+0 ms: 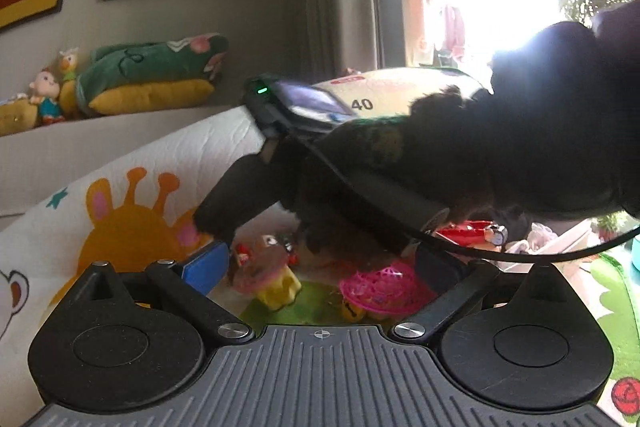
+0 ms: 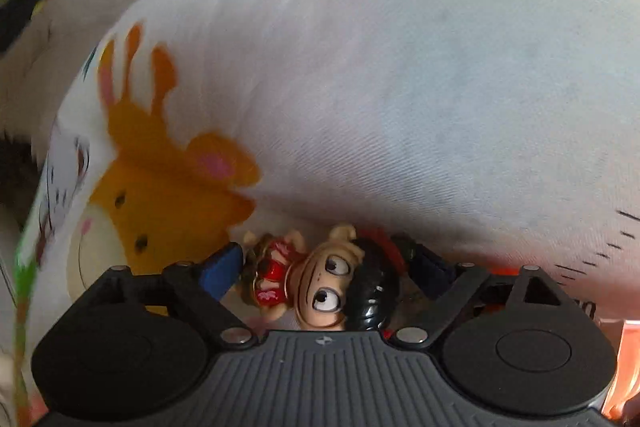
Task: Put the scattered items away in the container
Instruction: 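Grasp the red hooded doll with the right tool and lift it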
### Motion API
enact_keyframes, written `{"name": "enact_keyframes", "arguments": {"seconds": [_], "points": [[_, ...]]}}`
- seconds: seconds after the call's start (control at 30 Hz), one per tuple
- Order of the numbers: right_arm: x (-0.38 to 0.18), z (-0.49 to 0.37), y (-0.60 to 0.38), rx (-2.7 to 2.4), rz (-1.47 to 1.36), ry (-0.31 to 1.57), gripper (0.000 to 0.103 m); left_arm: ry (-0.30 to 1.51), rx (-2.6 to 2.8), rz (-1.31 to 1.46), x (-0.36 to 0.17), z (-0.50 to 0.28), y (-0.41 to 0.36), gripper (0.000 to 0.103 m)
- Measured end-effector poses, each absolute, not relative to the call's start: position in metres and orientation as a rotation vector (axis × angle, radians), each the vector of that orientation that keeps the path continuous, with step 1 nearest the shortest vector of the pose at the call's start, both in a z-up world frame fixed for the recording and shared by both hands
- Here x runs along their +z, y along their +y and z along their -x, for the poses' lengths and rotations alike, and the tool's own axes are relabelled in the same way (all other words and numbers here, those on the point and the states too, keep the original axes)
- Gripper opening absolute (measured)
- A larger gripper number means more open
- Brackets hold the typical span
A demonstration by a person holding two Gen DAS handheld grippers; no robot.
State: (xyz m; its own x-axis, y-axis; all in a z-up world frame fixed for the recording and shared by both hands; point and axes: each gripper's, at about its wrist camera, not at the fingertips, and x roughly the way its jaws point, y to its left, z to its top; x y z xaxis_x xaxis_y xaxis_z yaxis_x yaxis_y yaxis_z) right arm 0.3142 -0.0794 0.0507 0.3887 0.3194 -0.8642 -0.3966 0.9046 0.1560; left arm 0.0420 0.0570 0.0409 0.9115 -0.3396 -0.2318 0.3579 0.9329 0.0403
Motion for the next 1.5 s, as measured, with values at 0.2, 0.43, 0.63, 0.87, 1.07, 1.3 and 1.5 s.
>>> {"name": "enact_keyframes", "arguments": {"seconds": [0.2,0.43,0.63,0.87,1.07,1.3,1.5], "points": [[0.058,-0.254,-0.092,0.605,0.163,1.211,0.083,0.233,-0.554,0.009,0.045,-0.035,0.068,0.103],[0.109,-0.229,-0.115,0.609,0.164,1.095,0.090,0.272,-0.690,-0.022,0.044,-0.018,0.048,0.103],[0.080,-0.277,-0.112,0.352,0.302,0.992,0.086,0.258,-0.484,-0.057,0.039,-0.028,0.050,0.103],[0.052,-0.281,-0.116,0.350,0.377,1.083,0.077,0.316,-0.426,-0.112,0.031,-0.035,0.044,0.103],[0.065,-0.237,-0.111,0.475,0.443,1.069,0.046,0.333,-0.433,-0.149,0.038,-0.031,0.039,0.103],[0.100,-0.208,-0.123,0.548,0.360,1.000,0.045,0.393,-0.468,-0.186,0.040,-0.013,0.036,0.103],[0.145,-0.165,-0.160,0.625,0.182,0.878,0.045,0.449,-0.492,-0.246,0.032,0.000,0.019,0.103]]}}
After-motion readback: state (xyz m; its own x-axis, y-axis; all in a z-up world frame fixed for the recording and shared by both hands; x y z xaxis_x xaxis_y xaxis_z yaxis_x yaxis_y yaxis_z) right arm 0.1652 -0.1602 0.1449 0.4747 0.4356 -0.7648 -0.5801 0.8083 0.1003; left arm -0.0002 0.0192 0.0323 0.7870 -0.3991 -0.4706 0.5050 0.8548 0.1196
